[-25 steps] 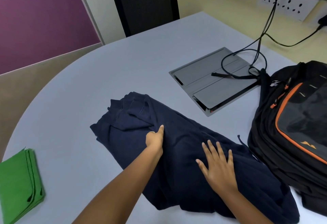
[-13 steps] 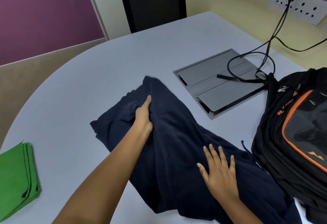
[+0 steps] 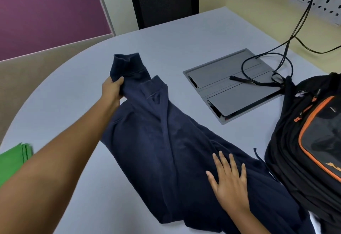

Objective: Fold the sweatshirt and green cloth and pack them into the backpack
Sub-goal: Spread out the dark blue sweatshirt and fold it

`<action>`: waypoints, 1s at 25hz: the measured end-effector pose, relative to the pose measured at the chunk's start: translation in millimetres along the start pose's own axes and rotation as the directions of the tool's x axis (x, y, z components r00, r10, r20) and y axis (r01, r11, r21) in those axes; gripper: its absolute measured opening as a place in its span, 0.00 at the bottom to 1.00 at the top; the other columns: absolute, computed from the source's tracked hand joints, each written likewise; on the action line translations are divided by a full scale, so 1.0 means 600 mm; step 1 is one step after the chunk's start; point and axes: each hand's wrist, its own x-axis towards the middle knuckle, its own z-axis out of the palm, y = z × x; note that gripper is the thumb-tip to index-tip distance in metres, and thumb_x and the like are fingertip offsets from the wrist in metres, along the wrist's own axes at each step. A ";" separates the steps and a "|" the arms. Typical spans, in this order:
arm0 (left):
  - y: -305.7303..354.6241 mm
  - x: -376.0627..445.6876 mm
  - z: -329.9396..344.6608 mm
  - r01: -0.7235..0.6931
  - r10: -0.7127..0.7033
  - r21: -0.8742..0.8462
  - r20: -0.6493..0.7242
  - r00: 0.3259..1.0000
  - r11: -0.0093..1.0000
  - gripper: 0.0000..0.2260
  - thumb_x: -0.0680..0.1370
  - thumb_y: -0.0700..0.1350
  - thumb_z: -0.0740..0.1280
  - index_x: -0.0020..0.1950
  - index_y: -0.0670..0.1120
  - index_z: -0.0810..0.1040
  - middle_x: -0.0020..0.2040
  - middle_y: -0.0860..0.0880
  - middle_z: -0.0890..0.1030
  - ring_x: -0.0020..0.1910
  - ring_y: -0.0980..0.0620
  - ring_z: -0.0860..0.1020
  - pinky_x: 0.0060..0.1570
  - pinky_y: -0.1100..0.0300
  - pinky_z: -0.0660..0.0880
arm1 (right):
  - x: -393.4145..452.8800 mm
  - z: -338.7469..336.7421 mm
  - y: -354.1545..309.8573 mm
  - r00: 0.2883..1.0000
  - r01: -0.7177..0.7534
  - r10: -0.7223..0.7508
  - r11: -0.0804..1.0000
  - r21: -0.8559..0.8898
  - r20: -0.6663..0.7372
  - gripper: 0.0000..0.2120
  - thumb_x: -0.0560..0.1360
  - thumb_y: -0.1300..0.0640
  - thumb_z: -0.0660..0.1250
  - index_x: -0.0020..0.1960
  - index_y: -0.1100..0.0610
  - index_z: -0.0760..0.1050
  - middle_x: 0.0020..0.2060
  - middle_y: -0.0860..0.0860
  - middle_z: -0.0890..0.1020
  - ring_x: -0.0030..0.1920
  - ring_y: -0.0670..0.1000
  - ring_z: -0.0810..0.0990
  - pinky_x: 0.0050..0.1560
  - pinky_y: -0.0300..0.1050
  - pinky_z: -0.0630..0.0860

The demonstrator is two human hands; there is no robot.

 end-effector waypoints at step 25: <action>-0.170 -0.164 -0.054 0.288 -0.511 0.853 -0.029 0.859 0.436 0.11 0.77 0.46 0.65 0.38 0.43 0.70 0.35 0.46 0.76 0.31 0.50 0.75 0.30 0.60 0.73 | -0.002 -0.016 -0.010 0.999 -0.029 0.030 1.000 -0.006 0.043 0.33 0.78 0.36 0.36 0.71 0.52 0.66 0.69 0.51 0.71 0.71 0.57 0.65 0.67 0.65 0.62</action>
